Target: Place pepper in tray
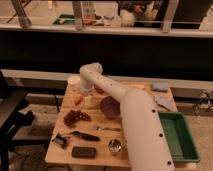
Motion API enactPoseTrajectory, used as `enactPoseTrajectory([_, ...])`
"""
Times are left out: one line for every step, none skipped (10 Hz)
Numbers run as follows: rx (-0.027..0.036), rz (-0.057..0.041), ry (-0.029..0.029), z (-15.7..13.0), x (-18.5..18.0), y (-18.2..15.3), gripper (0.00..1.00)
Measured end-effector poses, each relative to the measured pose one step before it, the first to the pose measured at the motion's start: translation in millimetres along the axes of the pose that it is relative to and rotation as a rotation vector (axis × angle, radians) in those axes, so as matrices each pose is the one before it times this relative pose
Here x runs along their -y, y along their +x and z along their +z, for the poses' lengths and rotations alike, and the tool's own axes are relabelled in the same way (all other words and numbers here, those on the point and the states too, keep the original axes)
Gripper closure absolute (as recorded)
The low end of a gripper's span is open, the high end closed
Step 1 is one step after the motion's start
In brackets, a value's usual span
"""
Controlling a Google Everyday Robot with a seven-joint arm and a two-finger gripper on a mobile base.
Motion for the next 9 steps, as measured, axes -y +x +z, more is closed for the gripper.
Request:
enactPoseTrajectory([0.00043, 0.00184, -0.00415, 2.56, -0.15, 0.89, 0.34])
enactPoseTrajectory([0.00090, 0.00067, -0.00281, 1.43, 0.57, -0.26, 0.34])
enactPoseTrajectory([-0.00060, 0.00127, -0.00174, -0.11, -0.24, 0.77, 0.34])
enactPoseTrajectory([0.00000, 0.00095, 0.00015, -0.14, -0.23, 0.55, 0.34])
enactPoseTrajectory([-0.00021, -0.00033, -0.00004, -0.01, 0.09, -0.12, 0.34])
enactPoseTrajectory([-0.00017, -0.00009, -0.00027, 0.27, -0.07, 0.02, 0.34])
enactPoseTrajectory([0.00003, 0.00031, 0.00003, -0.07, -0.09, 0.19, 0.34])
enactPoseTrajectory([0.00001, -0.00016, 0.00007, 0.02, 0.09, -0.11, 0.34])
enactPoseTrajectory([0.00004, -0.00002, -0.00007, 0.04, -0.04, 0.01, 0.34])
